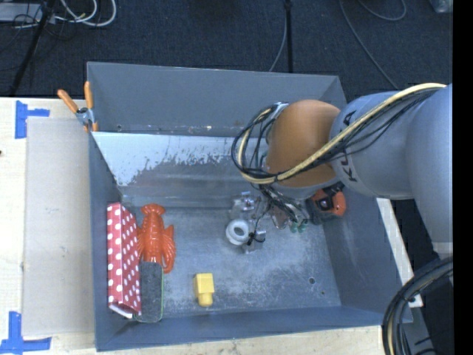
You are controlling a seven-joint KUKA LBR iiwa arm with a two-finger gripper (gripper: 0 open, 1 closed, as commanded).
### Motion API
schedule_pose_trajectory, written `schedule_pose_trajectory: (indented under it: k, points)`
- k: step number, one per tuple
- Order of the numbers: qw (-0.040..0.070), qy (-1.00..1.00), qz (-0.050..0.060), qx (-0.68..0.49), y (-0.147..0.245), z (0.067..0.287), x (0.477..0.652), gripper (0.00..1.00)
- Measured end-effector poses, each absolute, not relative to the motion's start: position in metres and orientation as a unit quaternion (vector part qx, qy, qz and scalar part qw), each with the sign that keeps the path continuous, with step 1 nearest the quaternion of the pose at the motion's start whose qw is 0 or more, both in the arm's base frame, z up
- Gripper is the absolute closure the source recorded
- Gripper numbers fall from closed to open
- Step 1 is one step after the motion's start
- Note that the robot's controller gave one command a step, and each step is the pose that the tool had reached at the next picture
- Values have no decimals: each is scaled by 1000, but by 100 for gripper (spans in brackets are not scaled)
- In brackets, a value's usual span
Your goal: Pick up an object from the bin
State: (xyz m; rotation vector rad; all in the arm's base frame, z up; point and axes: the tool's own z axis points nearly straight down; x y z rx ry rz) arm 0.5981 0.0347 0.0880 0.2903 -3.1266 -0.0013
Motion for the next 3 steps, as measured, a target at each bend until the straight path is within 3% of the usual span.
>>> schedule_pose_trajectory:
  k: [3]
  points:
    - [-2, -996, 0, 92, 35, 115, 599, 100]
